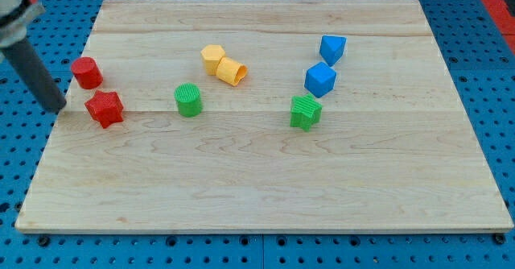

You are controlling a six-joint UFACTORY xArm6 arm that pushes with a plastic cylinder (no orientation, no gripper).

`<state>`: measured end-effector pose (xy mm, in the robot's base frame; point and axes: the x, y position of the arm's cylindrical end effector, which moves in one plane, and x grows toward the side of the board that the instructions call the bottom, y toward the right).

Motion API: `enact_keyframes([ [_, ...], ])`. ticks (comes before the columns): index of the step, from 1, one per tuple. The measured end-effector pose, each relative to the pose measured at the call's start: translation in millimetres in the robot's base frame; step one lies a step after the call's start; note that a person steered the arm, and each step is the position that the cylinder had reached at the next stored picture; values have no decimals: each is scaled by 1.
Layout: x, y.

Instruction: Move the red blocks to the top left of the green circle

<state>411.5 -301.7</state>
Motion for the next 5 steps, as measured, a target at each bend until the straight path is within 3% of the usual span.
enact_keyframes([
  [2,-41,40],
  [3,-42,43],
  [5,92,18],
])
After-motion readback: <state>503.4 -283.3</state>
